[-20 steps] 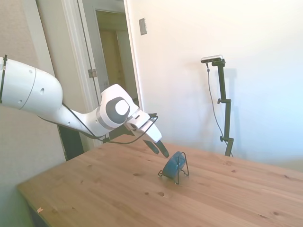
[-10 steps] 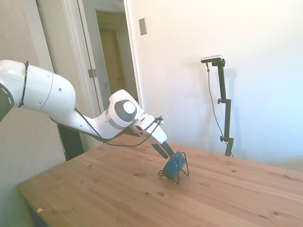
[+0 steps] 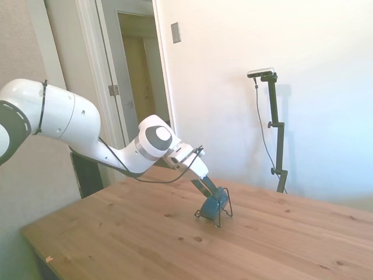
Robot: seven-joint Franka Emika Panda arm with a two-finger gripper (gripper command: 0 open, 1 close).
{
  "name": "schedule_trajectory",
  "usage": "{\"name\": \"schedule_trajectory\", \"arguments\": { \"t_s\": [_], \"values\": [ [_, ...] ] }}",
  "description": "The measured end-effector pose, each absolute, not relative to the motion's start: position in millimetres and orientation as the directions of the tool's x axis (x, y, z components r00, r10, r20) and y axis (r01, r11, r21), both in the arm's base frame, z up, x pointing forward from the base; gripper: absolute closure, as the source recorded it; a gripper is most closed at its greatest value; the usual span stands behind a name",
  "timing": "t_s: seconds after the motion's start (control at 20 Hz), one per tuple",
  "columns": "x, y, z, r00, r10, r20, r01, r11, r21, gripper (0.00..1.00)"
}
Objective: Unload the bowl
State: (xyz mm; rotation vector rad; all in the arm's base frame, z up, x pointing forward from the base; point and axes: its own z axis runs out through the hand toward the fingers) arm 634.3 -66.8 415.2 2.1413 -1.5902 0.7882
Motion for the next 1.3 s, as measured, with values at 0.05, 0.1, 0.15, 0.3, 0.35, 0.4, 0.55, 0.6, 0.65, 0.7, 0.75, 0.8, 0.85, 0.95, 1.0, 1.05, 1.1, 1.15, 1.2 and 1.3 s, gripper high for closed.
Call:
{"name": "schedule_trajectory", "arguments": {
  "t_s": [0.05, 0.1, 0.15, 0.3, 0.35, 0.4, 0.55, 0.6, 0.65, 0.7, 0.75, 0.8, 0.85, 0.95, 1.0, 1.05, 1.1, 1.15, 1.2, 1.3],
  "values": [
    [634.5, -64.4, 414.3, 0.212, -0.748, 0.629, -0.952, -0.303, -0.04, 0.0],
    [634.5, -62.7, 413.2, 0.21, -0.745, 0.633, -0.953, -0.301, -0.038, 0.0],
    [634.5, -61.9, 412.2, 0.208, -0.743, 0.635, -0.954, -0.299, -0.037, 1.0],
    [635.6, -64.3, 411.2, 0.198, -0.739, 0.644, -0.956, -0.291, -0.04, 1.0],
    [636.1, -65.3, 410.9, 0.196, -0.738, 0.646, -0.956, -0.289, -0.041, 1.0],
    [636.5, -65.6, 410.2, 0.195, -0.738, 0.646, -0.957, -0.288, -0.04, 1.0],
    [636.9, -65.2, 407.6, 0.195, -0.739, 0.645, -0.957, -0.287, -0.038, 1.0],
    [637.0, -65.0, 407.1, 0.195, -0.739, 0.645, -0.957, -0.287, -0.038, 1.0],
    [637.1, -64.6, 406.9, 0.195, -0.739, 0.645, -0.957, -0.287, -0.039, 1.0],
    [637.1, -64.0, 406.9, 0.195, -0.739, 0.645, -0.957, -0.287, -0.039, 1.0],
    [637.2, -63.3, 406.9, 0.195, -0.739, 0.645, -0.957, -0.288, -0.04, 1.0],
    [637.2, -62.7, 406.8, 0.195, -0.739, 0.645, -0.957, -0.288, -0.04, 1.0],
    [637.0, -62.5, 406.4, 0.194, -0.739, 0.645, -0.958, -0.286, -0.039, 1.0],
    [636.4, -61.9, 405.1, 0.194, -0.739, 0.645, -0.958, -0.284, -0.037, 1.0],
    [636.5, -60.9, 404.8, 0.195, -0.739, 0.645, -0.958, -0.285, -0.037, 1.0],
    [636.7, -60.1, 404.2, 0.196, -0.738, 0.645, -0.958, -0.286, -0.036, 1.0],
    [636.8, -60.0, 403.6, 0.197, -0.737, 0.646, -0.957, -0.286, -0.036, 1.0],
    [636.9, -60.3, 403.0, 0.197, -0.736, 0.648, -0.958, -0.286, -0.035, 1.0],
    [636.9, -60.7, 402.3, 0.197, -0.735, 0.649, -0.958, -0.287, -0.033, 1.0],
    [637.0, -60.8, 401.8, 0.199, -0.733, 0.651, -0.957, -0.288, -0.032, 1.0]
  ]
}}
